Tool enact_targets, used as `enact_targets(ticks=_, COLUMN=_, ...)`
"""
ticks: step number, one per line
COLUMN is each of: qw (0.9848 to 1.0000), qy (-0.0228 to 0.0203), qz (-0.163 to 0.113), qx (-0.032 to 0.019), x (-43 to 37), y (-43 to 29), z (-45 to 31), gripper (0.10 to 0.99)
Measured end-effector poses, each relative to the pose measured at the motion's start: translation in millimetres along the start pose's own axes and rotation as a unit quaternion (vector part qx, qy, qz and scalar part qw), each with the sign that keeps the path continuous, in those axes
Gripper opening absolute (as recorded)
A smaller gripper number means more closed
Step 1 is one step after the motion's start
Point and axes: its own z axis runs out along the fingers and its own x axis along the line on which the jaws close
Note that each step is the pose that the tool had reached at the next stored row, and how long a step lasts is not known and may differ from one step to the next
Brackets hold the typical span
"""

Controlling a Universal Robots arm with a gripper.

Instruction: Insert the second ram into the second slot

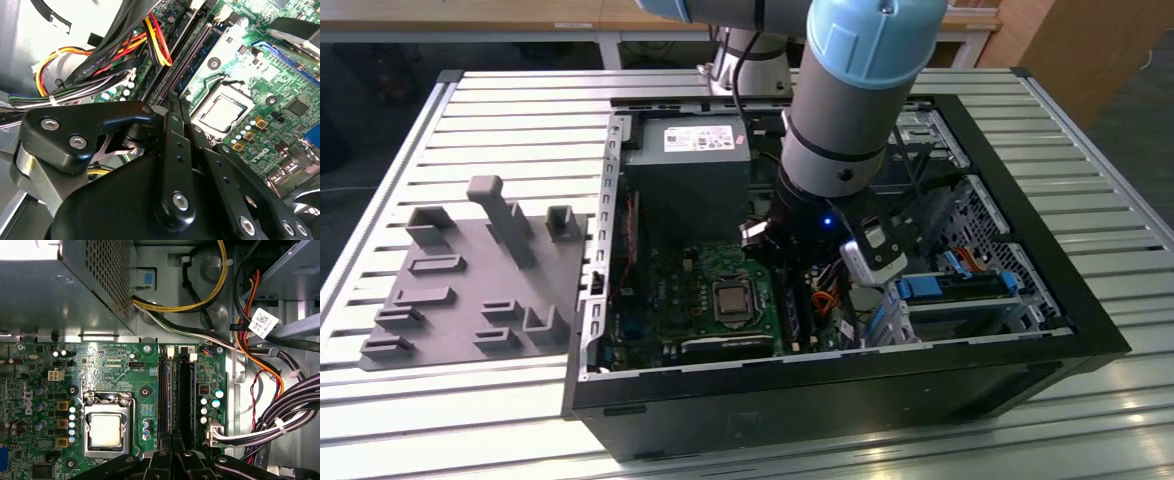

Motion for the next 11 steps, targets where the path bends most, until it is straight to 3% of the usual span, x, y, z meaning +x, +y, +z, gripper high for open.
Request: enact_targets(ticks=11, qw=1.0000, qy=-0.0001, qz=0.000, qx=-0.0001, x=-0.1, y=-0.1, z=2.6, gripper=0.118)
